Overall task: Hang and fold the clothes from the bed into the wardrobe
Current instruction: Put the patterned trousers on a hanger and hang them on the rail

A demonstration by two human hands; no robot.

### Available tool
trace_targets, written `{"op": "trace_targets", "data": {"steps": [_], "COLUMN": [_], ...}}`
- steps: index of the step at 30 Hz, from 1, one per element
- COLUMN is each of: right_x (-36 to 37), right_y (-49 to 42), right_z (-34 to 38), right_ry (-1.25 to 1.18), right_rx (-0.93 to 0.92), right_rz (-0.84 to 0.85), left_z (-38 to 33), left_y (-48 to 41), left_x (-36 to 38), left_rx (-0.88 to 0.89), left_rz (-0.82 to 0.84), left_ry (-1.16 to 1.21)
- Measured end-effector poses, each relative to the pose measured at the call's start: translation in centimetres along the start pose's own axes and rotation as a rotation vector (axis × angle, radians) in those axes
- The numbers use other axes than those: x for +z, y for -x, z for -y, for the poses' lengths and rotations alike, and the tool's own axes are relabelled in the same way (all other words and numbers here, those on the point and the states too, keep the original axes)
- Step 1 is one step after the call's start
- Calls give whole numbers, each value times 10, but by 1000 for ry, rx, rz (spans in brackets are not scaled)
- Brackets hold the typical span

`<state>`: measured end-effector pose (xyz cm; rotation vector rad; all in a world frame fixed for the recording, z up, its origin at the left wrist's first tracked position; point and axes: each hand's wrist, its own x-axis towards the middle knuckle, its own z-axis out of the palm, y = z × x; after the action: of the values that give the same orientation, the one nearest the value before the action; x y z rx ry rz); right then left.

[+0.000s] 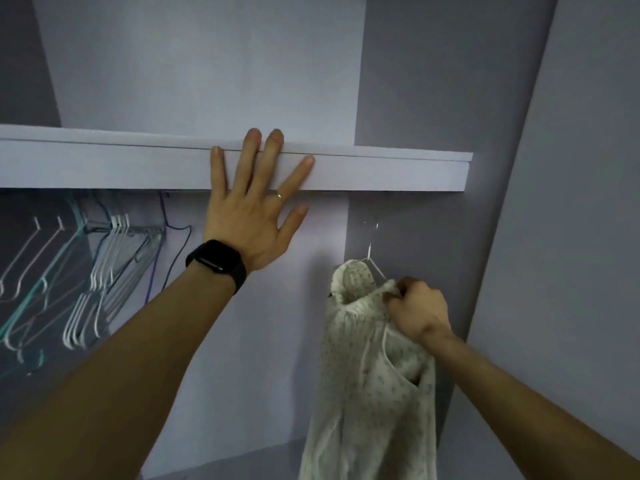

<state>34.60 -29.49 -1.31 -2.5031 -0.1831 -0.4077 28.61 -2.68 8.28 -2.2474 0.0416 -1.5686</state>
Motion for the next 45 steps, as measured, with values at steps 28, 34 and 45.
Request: {"op": "trace_targets", "data": {"steps": [28, 34, 45], "right_x": [0, -99, -191], "right_y": [-63, 21, 293], "right_z": [31, 65, 16], "right_ry": [384, 338, 141], "right_rx": [61, -26, -2], "right_rz": [108, 160, -215], "left_z": [-6, -21, -145], "left_y": [10, -11, 88], "left_x": [5, -57, -193], "left_rx": [-67, -204, 108], "left_rz": [35, 435, 934], "left_ry": [96, 267, 946]}}
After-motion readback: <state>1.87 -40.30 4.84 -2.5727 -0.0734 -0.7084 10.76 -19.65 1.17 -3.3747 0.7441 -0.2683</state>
